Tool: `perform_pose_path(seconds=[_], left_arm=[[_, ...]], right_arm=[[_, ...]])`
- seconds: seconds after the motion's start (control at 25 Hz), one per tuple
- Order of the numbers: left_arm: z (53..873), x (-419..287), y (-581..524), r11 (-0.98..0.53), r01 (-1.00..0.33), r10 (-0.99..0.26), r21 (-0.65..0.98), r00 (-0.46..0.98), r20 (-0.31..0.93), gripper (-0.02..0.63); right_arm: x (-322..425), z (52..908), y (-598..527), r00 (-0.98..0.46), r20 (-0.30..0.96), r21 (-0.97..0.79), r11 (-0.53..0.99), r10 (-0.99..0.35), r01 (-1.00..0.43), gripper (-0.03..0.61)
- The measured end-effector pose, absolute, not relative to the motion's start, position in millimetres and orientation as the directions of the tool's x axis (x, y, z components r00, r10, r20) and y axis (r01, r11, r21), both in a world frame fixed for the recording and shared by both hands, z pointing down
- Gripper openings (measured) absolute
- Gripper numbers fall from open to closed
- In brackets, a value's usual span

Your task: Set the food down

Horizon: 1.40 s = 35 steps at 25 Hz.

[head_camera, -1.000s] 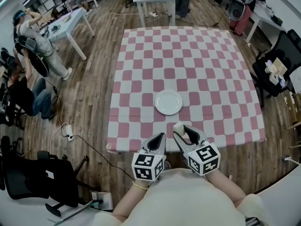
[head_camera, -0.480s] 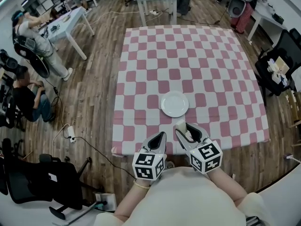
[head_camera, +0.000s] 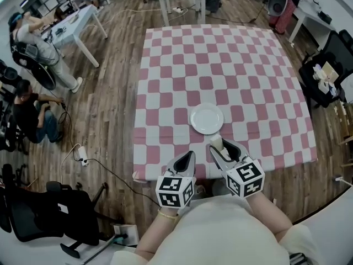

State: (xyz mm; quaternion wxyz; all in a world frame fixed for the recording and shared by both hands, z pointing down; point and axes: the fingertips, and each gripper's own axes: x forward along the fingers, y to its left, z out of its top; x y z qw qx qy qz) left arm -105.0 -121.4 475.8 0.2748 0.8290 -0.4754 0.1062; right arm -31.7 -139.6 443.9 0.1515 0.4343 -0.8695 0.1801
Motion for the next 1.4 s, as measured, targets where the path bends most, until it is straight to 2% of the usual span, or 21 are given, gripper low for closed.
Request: perform_pose_path(seconds=[0.6,1.4], left_arm=[[478,-109,-154,-0.309,-0.878,-0.782,0.366,0.454,0.428,0.0],[512,-103,-194,-0.265,-0.888,-0.753,0.376,0.434,0.495,0.0]], right_arm=[[-29,450,-186,-0.615,0.445,-0.146,0.625,-0.651,-0.767,0.17],[-25,487,-243,-0.607,0.522,-0.133,0.645,-0.6,-0.752,0.17]])
